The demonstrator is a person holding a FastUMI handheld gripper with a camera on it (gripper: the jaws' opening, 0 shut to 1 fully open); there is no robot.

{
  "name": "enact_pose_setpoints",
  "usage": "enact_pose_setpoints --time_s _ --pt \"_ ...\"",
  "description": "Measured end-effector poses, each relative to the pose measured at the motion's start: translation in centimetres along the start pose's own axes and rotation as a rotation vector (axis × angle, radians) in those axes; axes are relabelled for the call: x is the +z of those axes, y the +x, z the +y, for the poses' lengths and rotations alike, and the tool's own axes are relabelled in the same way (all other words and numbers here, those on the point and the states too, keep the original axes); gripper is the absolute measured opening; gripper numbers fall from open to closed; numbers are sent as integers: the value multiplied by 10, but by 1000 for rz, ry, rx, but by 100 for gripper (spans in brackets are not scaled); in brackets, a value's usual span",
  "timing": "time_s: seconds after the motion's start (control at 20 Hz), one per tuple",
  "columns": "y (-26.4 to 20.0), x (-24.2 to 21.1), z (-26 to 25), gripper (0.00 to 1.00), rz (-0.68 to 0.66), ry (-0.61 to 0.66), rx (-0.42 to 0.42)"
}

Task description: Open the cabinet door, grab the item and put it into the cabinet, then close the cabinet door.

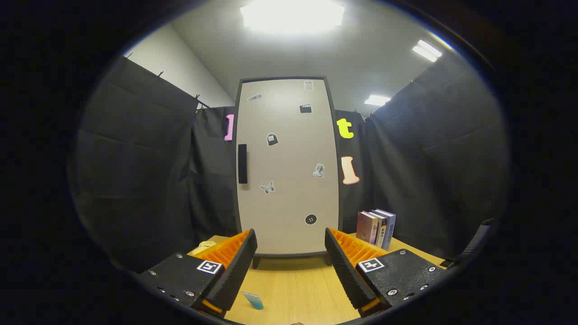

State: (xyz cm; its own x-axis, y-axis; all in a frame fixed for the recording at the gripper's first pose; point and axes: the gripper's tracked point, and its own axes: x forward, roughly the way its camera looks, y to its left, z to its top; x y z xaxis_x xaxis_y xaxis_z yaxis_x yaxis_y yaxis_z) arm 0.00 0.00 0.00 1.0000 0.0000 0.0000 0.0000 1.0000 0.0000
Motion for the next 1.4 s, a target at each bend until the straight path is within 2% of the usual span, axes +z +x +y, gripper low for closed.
enact_pose_setpoints --time_s 1.0,1.4 --pt "-2 -10 -15 94 35 7 -25" --pt "28 21 -11 94 -5 35 -24"
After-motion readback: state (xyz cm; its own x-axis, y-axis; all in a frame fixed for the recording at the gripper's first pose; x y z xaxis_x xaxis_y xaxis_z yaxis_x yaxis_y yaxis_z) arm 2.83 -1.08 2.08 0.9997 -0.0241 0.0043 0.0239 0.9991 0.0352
